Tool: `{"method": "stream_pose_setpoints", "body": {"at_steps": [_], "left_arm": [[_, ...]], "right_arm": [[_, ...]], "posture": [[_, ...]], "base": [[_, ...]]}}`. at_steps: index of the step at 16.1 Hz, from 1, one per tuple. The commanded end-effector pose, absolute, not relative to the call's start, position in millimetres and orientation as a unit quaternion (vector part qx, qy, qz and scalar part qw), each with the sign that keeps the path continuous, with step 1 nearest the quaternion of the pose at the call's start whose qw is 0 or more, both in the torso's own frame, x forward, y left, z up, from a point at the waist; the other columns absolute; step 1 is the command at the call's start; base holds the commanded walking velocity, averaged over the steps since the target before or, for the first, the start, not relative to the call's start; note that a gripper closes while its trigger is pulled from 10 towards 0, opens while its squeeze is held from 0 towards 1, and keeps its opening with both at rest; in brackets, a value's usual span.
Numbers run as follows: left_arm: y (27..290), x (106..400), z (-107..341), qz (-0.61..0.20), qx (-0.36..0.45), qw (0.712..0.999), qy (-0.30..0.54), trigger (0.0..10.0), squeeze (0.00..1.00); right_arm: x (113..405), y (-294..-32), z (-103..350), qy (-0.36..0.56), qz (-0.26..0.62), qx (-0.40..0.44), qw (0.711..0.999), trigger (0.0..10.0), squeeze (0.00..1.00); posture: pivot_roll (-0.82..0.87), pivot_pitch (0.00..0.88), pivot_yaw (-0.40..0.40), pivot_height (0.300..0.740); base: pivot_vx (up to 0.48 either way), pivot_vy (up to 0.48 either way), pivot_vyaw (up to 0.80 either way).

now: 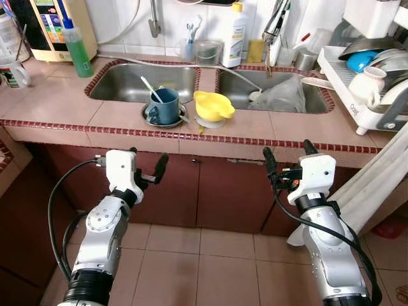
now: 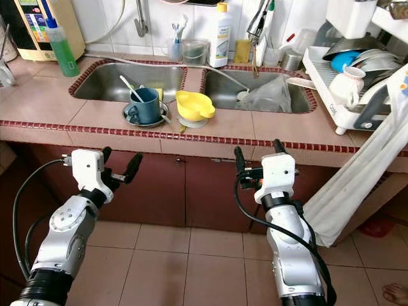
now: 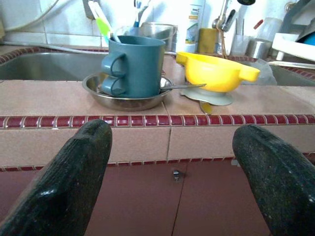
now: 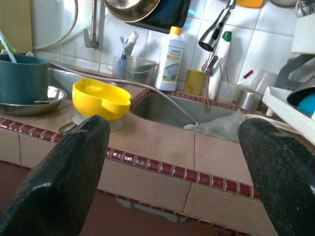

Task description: Kitchen organization

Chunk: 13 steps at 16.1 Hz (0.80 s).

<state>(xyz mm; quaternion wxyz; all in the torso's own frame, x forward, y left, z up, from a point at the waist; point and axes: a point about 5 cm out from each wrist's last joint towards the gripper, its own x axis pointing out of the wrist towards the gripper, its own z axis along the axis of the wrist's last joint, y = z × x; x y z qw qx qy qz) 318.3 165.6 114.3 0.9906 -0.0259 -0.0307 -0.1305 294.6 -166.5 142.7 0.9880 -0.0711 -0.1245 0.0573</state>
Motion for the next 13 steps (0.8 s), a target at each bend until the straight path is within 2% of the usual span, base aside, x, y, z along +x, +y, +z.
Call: {"method": "stream_pose_setpoints", "body": {"at_steps": [1, 13], "left_arm": [[164.6, 319.2, 121.9, -0.135, -0.027, 0.99, -0.04, 10.0, 0.0], [165.2, 322.4, 135.5, -0.127, -0.046, 0.99, -0.05, 10.0, 0.0]], "right_arm": [[292.7, -167.5, 154.1, -0.145, 0.061, -0.071, 0.985, 10.0, 0.0], [289.9, -165.1, 168.8, -0.168, 0.082, -0.076, 0.979, 10.0, 0.0]], "posture": [[-0.03, 0.014, 0.009, 0.74], [-0.03, 0.027, 0.011, 0.74]], "base": [[0.285, 0.0, 0.0], [0.32, 0.0, 0.0]]}}
